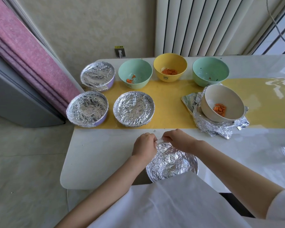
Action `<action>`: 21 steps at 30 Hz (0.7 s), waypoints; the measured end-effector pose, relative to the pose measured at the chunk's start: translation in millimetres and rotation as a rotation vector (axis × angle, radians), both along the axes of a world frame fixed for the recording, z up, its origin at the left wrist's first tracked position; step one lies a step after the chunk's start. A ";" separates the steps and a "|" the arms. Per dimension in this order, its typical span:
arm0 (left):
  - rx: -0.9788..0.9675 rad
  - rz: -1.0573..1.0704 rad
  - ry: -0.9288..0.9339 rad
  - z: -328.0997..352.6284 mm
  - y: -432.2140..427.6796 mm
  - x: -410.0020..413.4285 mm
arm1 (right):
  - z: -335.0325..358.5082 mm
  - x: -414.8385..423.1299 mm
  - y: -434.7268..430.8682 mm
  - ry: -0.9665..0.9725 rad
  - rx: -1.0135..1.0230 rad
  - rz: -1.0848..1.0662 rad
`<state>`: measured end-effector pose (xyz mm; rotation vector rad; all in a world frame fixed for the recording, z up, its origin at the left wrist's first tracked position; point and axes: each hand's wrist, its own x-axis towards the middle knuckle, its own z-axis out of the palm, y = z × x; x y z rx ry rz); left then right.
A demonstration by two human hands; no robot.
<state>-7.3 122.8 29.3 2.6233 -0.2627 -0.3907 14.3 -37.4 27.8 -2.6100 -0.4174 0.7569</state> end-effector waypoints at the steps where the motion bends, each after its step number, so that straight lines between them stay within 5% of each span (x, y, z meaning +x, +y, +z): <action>1: 0.002 -0.004 0.001 -0.1 -0.2 0.5 | 2.5 1.8 1.2 0.008 -0.017 0.008; 6: -0.027 0.036 0.070 -0.7 1.2 6.5 | 3.3 9.9 7.8 0.066 -0.067 0.056; 21: -0.040 0.071 0.075 -1.9 2.4 6.7 | -4.4 -0.7 17.6 -0.187 -0.159 0.142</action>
